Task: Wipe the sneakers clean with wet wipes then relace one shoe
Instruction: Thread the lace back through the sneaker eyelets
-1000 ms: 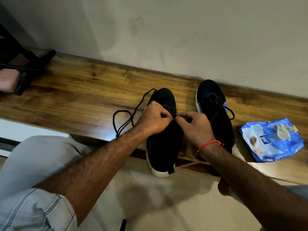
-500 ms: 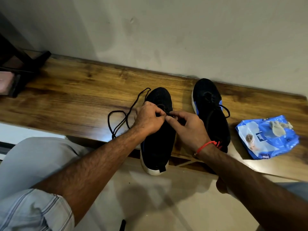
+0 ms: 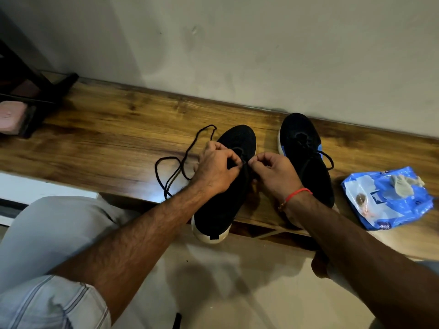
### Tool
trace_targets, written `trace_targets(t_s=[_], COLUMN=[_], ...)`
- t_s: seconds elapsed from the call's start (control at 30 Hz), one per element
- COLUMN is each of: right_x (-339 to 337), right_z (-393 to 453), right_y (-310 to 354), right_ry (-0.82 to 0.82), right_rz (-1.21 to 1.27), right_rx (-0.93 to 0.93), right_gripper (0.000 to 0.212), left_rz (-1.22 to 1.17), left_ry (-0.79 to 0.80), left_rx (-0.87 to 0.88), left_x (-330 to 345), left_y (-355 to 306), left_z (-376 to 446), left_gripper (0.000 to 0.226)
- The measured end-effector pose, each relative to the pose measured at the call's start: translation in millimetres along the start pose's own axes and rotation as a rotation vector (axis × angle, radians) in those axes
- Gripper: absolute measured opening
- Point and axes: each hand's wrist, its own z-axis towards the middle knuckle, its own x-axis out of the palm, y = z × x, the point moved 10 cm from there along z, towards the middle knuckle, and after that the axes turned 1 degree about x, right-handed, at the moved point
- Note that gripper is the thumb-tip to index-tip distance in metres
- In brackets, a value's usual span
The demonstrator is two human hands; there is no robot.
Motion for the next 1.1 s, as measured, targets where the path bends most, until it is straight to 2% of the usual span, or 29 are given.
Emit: trace_targets(t_s=[0.1, 0.23, 0.27, 0.33, 0.37, 0.4, 0.43, 0.5, 0.57, 0.63, 0.73, 0.83, 0.9, 0.93, 1.0, 1.03, 1.1], right_x=[-15, -78, -93, -105, -97, -78, -54, -10, 9, -3, -59, -85, -56, -32, 9, 16, 0], right_z=[2, 3, 0, -9, -15, -18, -18, -17, -15, -12, 7, 21, 13, 6, -2, -1, 5], right_y=[11, 40, 48, 69, 82, 89, 89, 70, 54, 67, 87, 79, 77, 75, 60, 54, 62], right_ry=[-0.083, -0.362, -0.433, -0.533, -0.529, -0.45, -0.318, -0.066, 0.042, -0.004, -0.237, -0.342, -0.27, -0.167, 0.052, 0.084, -0.009], right_rz=[0.027, 0.147, 0.106, -0.186, -0.385, -0.567, -0.724, -1.008, -1.184, -1.141, -1.033, -1.107, -1.139, -1.154, -1.221, -1.257, -1.334], right_rx=[-0.005, -0.132, -0.197, -0.385, -0.51, -0.616, -0.647, -0.571, -0.538, -0.548, -0.548, -0.477, -0.587, -0.634, -0.592, -0.558, -0.533], right_gripper=[0.015, 0.01, 0.01, 0.016, 0.024, 0.034, 0.042, 0.042, 0.03, 0.02, 0.017, 0.019, 0.027, 0.032, 0.033, 0.028, 0.019], left_rz=[-0.016, 0.013, 0.047, 0.139, 0.176, 0.195, 0.202, 0.214, 0.24, 0.241, 0.262, 0.285, 0.294, 0.302, 0.322, 0.328, 0.318], left_ry=[-0.015, -0.033, -0.045, -0.075, -0.081, -0.079, -0.069, -0.033, 0.024, 0.095, 0.162, 0.193, 0.205, 0.212, 0.221, 0.222, 0.229], left_rx=[-0.025, -0.055, -0.054, -0.044, -0.04, -0.045, -0.063, -0.118, -0.169, -0.204, -0.213, -0.2, -0.204, -0.209, -0.22, -0.224, -0.233], left_x=[-9, -16, -18, -25, -28, -30, -32, -31, -25, -17, -10, -6, -5, -4, -2, -1, 2], left_y=[2, 5, 5, 6, 7, 9, 11, 19, 25, 29, 30, 28, 29, 30, 31, 32, 31], left_z=[3, 4, 4, 3, 4, 4, 5, 6, 5, 1, -4, -6, -7, -7, -8, -9, -10], left_gripper=[0.036, 0.06, 0.065, 0.075, 0.08, 0.085, 0.09, 0.101, 0.115, 0.124, 0.126, 0.125, 0.125, 0.126, 0.125, 0.125, 0.123])
